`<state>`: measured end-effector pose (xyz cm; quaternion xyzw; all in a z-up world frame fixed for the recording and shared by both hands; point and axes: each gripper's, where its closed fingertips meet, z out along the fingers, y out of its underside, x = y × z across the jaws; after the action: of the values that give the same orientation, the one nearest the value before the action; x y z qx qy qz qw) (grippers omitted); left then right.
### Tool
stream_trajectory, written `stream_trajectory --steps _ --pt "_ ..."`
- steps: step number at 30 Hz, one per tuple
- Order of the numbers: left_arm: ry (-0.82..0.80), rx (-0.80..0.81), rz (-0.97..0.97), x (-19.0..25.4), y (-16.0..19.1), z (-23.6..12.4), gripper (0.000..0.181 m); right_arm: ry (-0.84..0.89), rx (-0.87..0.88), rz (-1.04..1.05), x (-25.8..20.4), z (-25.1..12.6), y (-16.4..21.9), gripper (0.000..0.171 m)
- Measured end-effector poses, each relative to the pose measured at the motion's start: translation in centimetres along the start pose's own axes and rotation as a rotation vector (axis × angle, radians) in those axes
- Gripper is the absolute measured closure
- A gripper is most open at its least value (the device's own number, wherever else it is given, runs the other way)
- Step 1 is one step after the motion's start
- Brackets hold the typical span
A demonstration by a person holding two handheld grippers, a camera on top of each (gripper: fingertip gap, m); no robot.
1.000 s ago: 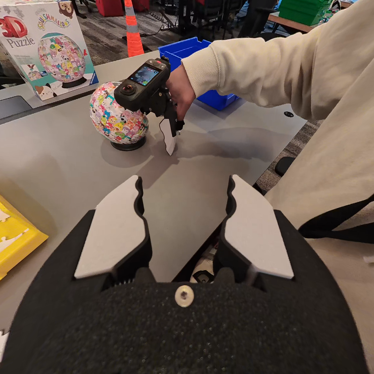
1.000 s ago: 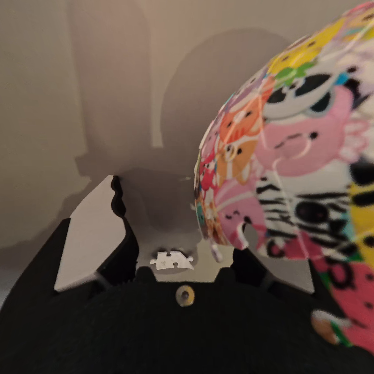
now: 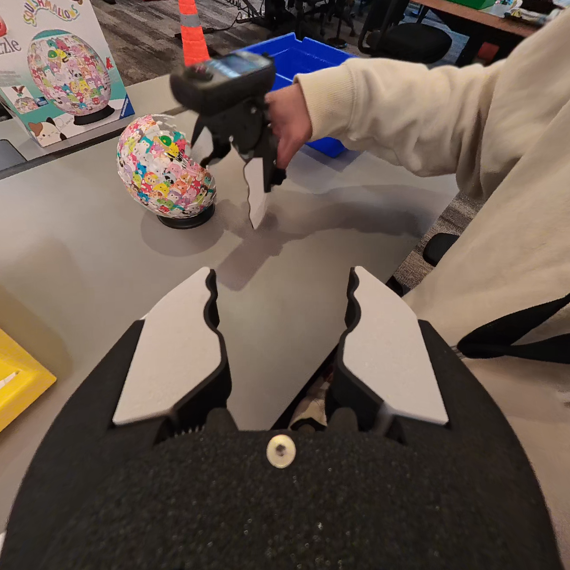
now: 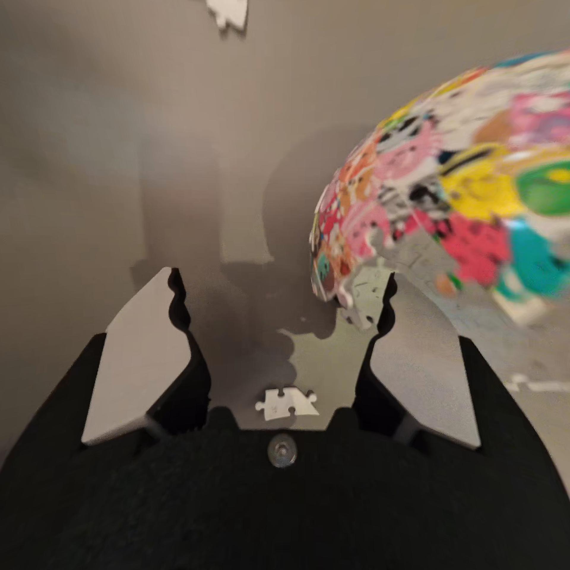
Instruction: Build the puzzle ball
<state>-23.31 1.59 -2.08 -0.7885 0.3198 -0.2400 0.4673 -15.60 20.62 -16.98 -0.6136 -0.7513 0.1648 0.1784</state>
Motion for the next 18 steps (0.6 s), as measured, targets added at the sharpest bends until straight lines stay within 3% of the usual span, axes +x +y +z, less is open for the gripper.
stream_trajectory --steps 5,10,18 --pt "0.035 -0.023 -0.015 -1.1 -0.5 2.3 0.101 0.087 0.136 -0.022 -0.3 -2.9 0.7 0.052" --pt "0.051 -0.094 -0.025 -3.2 0.3 5.0 0.101 0.146 0.11 -0.113 -0.5 -2.4 1.6 0.063" --pt "0.044 -0.119 -0.066 -6.3 0.4 7.5 0.101 0.102 -0.242 -0.209 0.4 0.4 3.8 0.056"
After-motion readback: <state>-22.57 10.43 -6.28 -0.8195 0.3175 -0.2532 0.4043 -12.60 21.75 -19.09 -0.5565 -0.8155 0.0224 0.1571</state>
